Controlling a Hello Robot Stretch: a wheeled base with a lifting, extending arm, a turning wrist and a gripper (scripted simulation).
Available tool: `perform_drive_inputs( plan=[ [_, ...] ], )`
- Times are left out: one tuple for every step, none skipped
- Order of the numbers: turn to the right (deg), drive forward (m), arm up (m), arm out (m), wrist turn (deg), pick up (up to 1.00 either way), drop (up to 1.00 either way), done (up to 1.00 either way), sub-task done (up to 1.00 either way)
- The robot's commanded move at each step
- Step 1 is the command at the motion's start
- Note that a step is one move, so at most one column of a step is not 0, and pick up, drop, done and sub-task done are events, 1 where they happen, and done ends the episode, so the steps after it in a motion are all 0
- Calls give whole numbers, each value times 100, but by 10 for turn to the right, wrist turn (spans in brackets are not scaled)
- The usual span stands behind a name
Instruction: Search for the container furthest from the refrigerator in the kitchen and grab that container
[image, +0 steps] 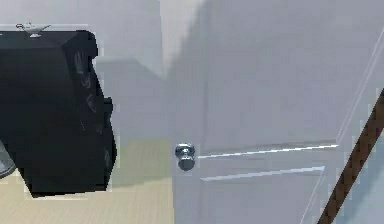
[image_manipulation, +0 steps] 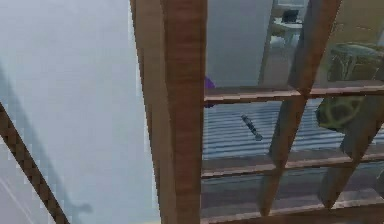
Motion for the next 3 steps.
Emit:
perform_drive_inputs(
  plan=[
    [-450,0,0,0,0,0,0,0,0],
    [-30,0,0,0,0,0,0,0,0],
    [0,65,0,0,0,0,0,0,0]
  ],
)
